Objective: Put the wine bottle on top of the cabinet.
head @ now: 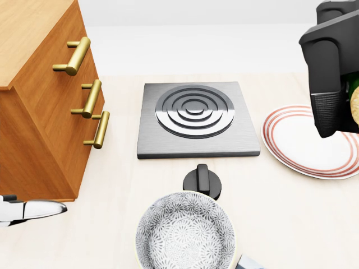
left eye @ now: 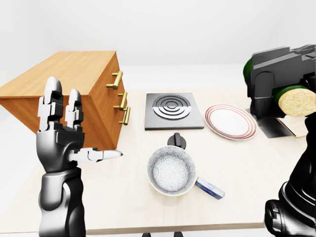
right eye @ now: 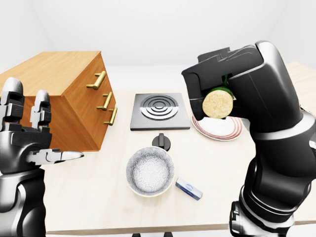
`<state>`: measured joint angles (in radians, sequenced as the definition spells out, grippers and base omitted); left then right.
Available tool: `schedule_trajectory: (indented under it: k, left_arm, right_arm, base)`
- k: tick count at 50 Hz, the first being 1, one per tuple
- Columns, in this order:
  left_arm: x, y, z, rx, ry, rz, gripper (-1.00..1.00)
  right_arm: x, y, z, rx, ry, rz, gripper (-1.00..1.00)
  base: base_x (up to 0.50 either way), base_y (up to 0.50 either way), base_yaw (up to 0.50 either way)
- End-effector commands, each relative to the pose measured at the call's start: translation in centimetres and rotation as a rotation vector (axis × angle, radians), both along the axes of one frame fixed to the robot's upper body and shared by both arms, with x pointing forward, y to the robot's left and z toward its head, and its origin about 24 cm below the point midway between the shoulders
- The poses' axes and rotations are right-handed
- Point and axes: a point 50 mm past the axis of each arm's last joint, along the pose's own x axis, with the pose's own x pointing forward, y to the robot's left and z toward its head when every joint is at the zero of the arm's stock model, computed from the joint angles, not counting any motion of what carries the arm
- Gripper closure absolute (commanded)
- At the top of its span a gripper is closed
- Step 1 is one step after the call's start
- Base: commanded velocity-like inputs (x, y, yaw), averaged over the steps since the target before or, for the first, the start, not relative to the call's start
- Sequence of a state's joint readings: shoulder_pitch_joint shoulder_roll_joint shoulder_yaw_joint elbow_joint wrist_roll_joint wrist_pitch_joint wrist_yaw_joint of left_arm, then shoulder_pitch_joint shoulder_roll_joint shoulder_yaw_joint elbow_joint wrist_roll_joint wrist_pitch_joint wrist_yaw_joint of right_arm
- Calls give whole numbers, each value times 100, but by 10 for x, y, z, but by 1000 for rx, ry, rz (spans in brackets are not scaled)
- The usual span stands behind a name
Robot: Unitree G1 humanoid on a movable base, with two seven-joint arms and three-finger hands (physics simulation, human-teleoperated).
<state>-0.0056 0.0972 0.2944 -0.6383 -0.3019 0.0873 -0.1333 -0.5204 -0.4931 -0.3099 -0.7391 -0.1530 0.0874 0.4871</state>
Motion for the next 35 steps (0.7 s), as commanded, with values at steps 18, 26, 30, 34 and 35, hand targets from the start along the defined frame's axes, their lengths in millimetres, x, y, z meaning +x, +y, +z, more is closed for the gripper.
schedule_trajectory:
  k: [18, 26, 30, 34, 35]
  left_arm:
    - [-14, 2, 11, 10, -62, 11, -100]
    - [-15, 1, 15, 11, -79, 15, -100]
    - [-15, 0, 15, 12, -79, 11, -100]
    - [-16, -1, 17, 14, -89, 10, -100]
    - [-16, -1, 17, 14, -90, 10, -100]
  right_arm:
    - [52, -4, 44, 11, 87, 66, 100]
    - [73, -13, 54, 21, 152, 28, 100]
    - [81, -17, 55, 52, 180, 31, 100]
    - [85, -21, 59, 70, 186, 30, 100]
    - [85, -21, 60, 71, 188, 29, 100]
  base:
    - [0, 0, 0]
    - [0, 0, 0]
    - [0, 0, 0]
    - [0, 0, 0]
    - [0, 0, 0]
